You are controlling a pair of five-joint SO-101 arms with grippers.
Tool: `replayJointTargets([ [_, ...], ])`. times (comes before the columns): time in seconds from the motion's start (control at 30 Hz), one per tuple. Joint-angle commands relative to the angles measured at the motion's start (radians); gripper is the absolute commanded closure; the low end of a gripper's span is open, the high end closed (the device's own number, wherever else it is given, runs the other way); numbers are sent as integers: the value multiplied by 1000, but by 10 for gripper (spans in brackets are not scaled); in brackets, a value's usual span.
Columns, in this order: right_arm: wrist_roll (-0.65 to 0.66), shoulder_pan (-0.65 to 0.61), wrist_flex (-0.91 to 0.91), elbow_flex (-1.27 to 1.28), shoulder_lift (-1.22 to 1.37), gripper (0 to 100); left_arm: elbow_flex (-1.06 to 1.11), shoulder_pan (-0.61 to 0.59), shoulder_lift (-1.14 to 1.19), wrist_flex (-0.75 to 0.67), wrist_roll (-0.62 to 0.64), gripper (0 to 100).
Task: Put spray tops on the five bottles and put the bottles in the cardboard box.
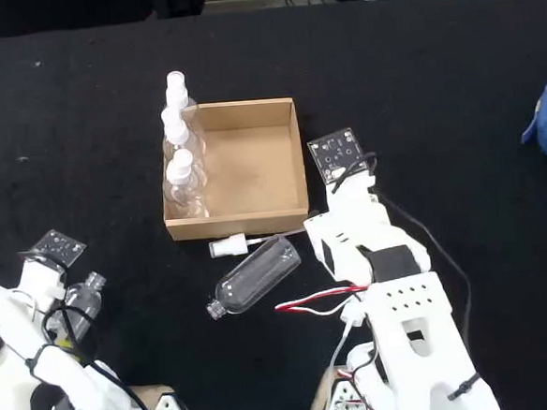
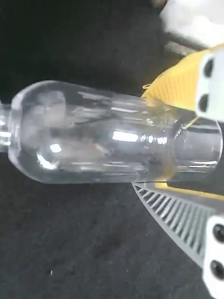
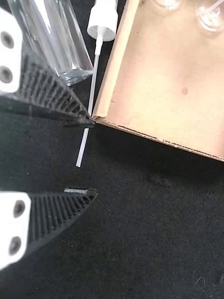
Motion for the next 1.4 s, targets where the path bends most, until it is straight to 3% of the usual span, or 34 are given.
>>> replayJointTargets([
  [0.0,-8,15,-25,-2,-25,815,-179,-10,-15,215,-34,970],
  [0.23,2,23,89,-84,-30,812,-367,-2,-15,508,9,970],
  [0.47,311,129,509,-363,-25,812,-380,70,-15,448,350,970],
  [0.63,456,391,539,-363,-4,811,-348,160,-34,437,502,970],
  [0.7,474,428,546,-351,35,811,-309,225,-71,404,578,970],
  [0.9,405,339,549,-326,211,810,-120,473,-262,192,939,970],
  [1.07,270,186,548,-332,326,810,-28,581,-390,80,1175,970],
  [1.2,141,72,526,-325,404,814,-8,582,-408,37,1249,970],
  [1.37,135,60,522,-329,456,812,33,584,-408,-28,1255,970],
])
